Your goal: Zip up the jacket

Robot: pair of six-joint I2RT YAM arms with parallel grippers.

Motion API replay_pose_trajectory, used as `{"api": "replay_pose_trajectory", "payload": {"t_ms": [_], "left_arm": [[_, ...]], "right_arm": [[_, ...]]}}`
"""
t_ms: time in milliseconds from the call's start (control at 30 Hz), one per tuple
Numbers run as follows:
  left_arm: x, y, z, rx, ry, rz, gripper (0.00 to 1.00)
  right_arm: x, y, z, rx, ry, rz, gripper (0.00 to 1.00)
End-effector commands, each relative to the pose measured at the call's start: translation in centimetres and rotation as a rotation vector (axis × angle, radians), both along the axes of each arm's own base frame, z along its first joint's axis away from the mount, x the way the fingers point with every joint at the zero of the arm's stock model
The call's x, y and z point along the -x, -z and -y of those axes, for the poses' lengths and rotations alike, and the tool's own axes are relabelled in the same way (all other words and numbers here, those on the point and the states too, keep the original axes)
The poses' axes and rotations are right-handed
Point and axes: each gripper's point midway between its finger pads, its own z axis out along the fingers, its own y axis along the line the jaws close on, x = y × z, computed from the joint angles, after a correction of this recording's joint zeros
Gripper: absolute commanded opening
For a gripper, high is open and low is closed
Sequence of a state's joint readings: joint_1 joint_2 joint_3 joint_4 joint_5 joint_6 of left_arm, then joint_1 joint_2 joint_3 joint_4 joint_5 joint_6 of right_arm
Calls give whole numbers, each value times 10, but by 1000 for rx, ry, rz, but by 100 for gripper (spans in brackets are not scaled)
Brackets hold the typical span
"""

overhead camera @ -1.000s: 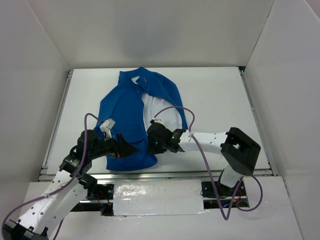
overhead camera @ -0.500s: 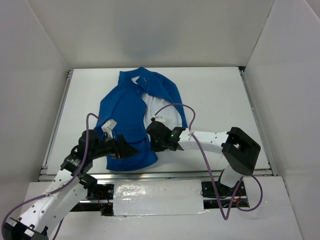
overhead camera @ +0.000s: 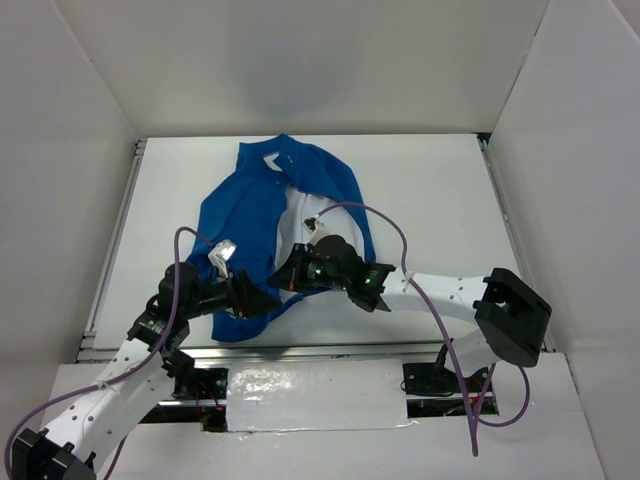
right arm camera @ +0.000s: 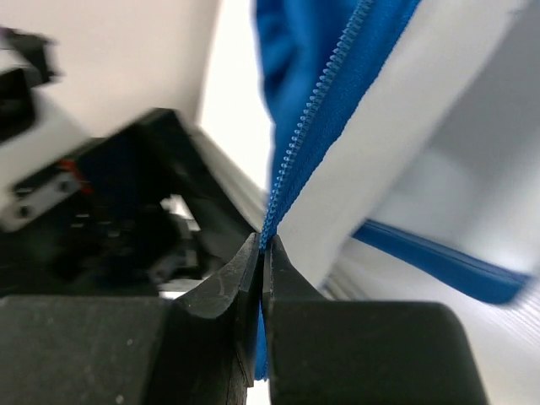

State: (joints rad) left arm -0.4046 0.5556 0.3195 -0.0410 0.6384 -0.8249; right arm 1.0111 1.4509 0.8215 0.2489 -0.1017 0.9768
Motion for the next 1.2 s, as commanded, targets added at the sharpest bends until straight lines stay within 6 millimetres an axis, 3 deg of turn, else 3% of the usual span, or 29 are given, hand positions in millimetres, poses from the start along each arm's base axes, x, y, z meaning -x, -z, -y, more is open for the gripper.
{"api": "replay_pose_trajectory", "payload": {"t_ms": [0, 33, 200, 433, 567, 767, 933, 1167], "left_arm": [[-2, -23, 7, 62, 28, 72, 80], [-3, -22, 6, 62, 20, 71, 78], [-7, -15, 3, 37, -7, 66, 70], [-12, -4, -4, -22, -58, 47, 76], [-16, 2, -7, -41, -83, 43, 65], [-17, 3, -2, -10, -71, 42, 61], [-13, 6, 3, 24, -32, 30, 73], [-11, 9, 3, 25, -27, 38, 62]], "right_arm": [[4, -41, -17, -206, -39, 22, 0], [4, -47, -18, -239, -37, 32, 0], [5, -39, -12, -230, -21, 16, 0], [11, -17, -3, -188, -25, -1, 0], [11, -13, 5, -187, -2, 1, 0], [14, -13, 9, -182, -5, 6, 0], [15, -16, 7, -213, -7, 3, 0], [13, -33, 6, -253, -10, 29, 0]]}}
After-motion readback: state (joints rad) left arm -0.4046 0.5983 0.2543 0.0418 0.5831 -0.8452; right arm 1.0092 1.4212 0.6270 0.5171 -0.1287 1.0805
